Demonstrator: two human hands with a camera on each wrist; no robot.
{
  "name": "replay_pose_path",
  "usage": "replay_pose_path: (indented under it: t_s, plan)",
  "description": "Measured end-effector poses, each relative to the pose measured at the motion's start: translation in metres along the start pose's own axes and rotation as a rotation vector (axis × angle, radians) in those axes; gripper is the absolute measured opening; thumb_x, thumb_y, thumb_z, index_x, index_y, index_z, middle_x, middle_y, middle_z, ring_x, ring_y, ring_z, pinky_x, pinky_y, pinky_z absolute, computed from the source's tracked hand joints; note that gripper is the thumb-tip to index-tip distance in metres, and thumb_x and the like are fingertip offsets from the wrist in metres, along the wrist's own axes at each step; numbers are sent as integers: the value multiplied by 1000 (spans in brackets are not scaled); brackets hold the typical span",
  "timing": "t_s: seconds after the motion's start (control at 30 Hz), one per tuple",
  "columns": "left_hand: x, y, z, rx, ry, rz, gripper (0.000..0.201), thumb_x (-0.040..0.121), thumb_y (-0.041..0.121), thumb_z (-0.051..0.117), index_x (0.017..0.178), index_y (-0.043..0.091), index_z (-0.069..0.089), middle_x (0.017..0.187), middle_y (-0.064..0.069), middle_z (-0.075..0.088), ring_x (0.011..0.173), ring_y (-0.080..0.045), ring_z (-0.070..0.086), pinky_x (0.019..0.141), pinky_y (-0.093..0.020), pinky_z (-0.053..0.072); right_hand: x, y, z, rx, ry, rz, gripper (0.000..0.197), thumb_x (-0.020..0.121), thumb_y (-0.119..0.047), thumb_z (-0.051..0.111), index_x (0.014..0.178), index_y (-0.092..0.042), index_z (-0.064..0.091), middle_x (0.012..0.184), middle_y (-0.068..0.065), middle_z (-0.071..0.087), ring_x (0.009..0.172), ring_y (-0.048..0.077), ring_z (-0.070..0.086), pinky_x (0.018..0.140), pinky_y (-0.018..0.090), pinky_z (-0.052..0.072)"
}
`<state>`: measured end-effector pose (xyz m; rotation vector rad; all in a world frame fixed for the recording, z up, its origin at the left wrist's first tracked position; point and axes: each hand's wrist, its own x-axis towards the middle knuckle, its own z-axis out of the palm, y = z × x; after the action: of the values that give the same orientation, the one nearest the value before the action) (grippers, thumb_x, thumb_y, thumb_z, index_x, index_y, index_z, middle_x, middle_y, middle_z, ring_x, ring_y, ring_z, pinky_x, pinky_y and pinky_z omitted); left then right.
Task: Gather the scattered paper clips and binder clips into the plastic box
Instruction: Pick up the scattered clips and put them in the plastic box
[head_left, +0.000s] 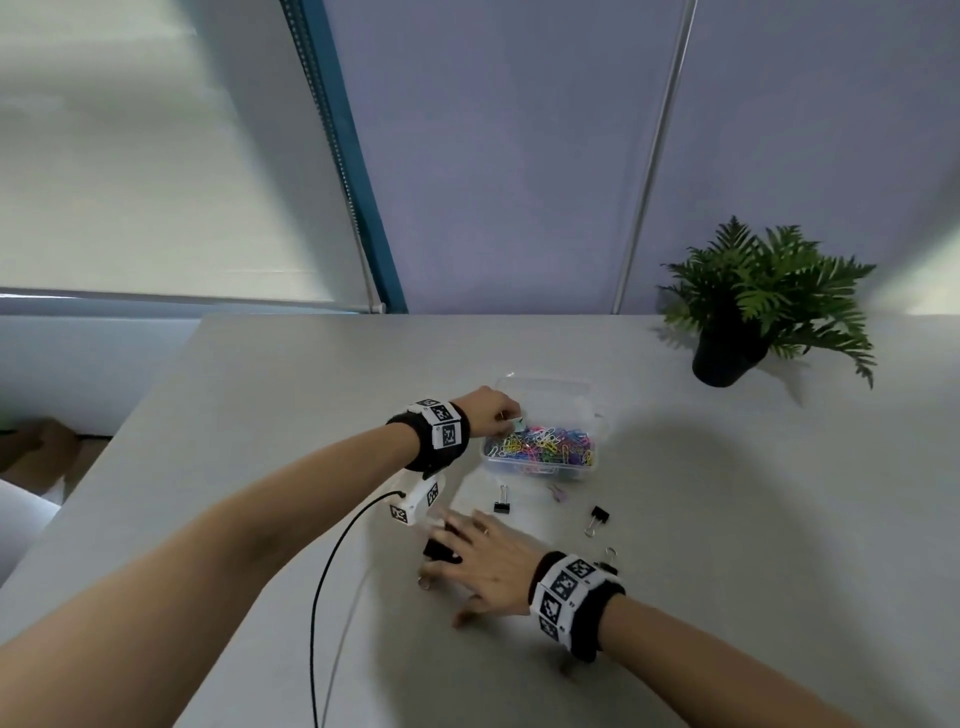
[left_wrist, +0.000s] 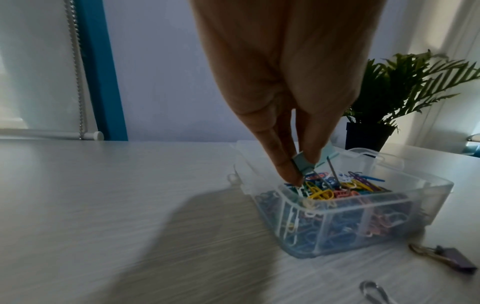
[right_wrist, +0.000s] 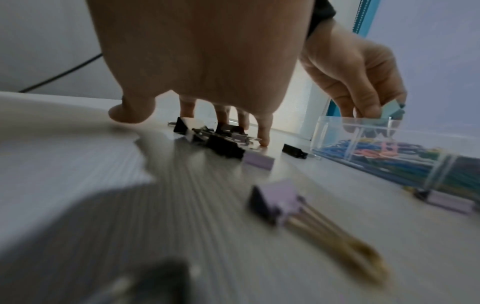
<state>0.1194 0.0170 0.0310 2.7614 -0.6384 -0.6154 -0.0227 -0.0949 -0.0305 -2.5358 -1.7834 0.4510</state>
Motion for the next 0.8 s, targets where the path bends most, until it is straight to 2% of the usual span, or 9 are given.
replay_pose_path:
  t_s: [0.1, 0.23, 0.33, 0.47, 0.53, 0.6, 0.67, 0.73, 0.8]
  plan:
    - [-1, 0, -1, 15, 75, 54, 26, 92, 17, 54, 109, -1, 62, 106, -21, 64, 96, -32, 60, 83, -31, 42, -12, -1, 0, 5, -13, 4, 62, 85, -52, 51, 137, -25, 30, 151, 16, 23, 142, 37, 12, 110, 56, 21]
    - [-3, -2, 1, 20, 136, 104, 29, 92, 13, 52, 117, 1, 61, 111, -21, 62, 101, -33, 59, 89, -32, 41, -22, 2, 5, -68, 54, -7, 41, 76, -45, 62, 113, -33, 50, 125, 0, 57, 122, 27, 51, 88, 34, 52]
    - [-6, 1, 3, 15, 136, 146, 30, 92, 8, 51, 119, 2, 60, 116, -20, 60, 106, -33, 57, 96, -32, 39, -23, 3, 1, -101, 148, -9, 33, 72, -42, 64, 103, -35, 54, 110, -6, 61, 108, 20, 58, 85, 29, 51]
    - [-9, 1, 9, 28, 77, 159, 32, 93, 7, 48, 123, 4, 58, 117, -19, 58, 107, -32, 57, 99, -33, 40, -25, 2, 1, -4, 200, -22, 40, 59, -17, 78, 89, -30, 54, 92, -5, 57, 88, 17, 53, 73, 30, 52]
    - [-10, -2, 15, 68, -8, 183, 34, 94, 8, 46, 126, 4, 56, 121, -19, 56, 109, -32, 56, 101, -34, 41, -28, 5, -2, 57, 214, 15, 35, 64, -14, 74, 89, -27, 54, 90, -2, 55, 85, 18, 50, 72, 31, 50]
    - [-11, -8, 20, 102, -34, 214, 37, 94, 10, 46, 131, 3, 51, 127, -19, 53, 114, -32, 54, 103, -34, 40, -33, 11, -10, 106, 174, 12, 22, 76, -10, 61, 95, -20, 54, 96, 6, 55, 90, 25, 49, 78, 37, 44]
    - [-13, -12, 21, 103, -13, 235, 41, 95, 9, 43, 135, 5, 45, 129, -19, 50, 117, -32, 51, 105, -35, 39, -36, 14, -14, 112, 178, -1, 21, 78, -4, 56, 95, -16, 52, 96, 9, 56, 91, 27, 49, 76, 37, 43]
    - [-21, -12, 18, 69, 52, 234, 43, 94, 8, 43, 138, 8, 42, 132, -17, 48, 121, -28, 48, 106, -33, 37, -39, 17, -13, 134, 211, 13, 26, 71, 4, 57, 88, -15, 49, 87, 6, 58, 82, 25, 53, 66, 34, 45]
    - [-31, -12, 13, -2, 163, 251, 42, 94, 9, 43, 137, 10, 43, 133, -15, 49, 122, -27, 47, 107, -35, 37, -41, 26, -10, 232, 234, 58, 20, 70, 5, 53, 82, -12, 50, 78, 7, 59, 74, 26, 54, 61, 34, 46]
